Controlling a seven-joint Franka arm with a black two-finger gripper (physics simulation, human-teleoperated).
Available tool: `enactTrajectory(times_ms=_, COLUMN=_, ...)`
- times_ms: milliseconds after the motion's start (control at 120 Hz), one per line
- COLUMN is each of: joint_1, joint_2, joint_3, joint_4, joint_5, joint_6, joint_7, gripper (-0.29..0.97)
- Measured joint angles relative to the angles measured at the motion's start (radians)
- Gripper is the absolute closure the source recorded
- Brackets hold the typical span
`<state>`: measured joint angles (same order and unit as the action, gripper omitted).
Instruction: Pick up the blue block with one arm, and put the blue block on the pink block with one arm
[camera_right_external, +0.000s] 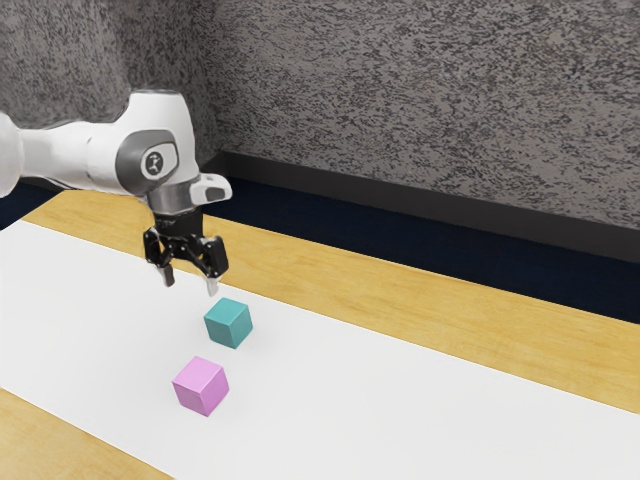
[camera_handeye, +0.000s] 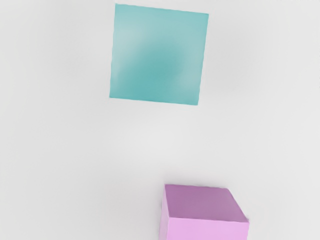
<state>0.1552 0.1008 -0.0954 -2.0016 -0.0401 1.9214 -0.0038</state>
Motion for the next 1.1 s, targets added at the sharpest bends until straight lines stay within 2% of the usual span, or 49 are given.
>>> enactTrajectory(times_ms=150, joint_1=-0.006, joint_2=0.085, joint_3=-0.001, joint_4=-0.012, joint_5=0.002, joint_6=0.152, joint_7=0.021, gripper=0.00)
enactTrajectory(times_ms=358, joint_1=-0.006, joint_2=0.157, joint_3=-0.002, joint_4=-0.016, joint_5=0.009, joint_6=0.269, joint_7=0.070, gripper=0.00)
enactTrajectory(times_ms=725, joint_1=-0.006, joint_2=0.203, joint_3=-0.004, joint_4=-0.033, joint_5=0.009, joint_6=0.330, joint_7=0.166, gripper=0.00)
enactTrajectory(times_ms=992, joint_1=-0.005, joint_2=0.252, joint_3=0.001, joint_4=-0.021, joint_5=0.001, joint_6=0.366, joint_7=0.172, gripper=0.00)
enactTrajectory(times_ms=1100, joint_1=-0.006, joint_2=0.266, joint_3=0.004, joint_4=-0.017, joint_5=0.000, joint_6=0.385, joint_7=0.166, gripper=0.08)
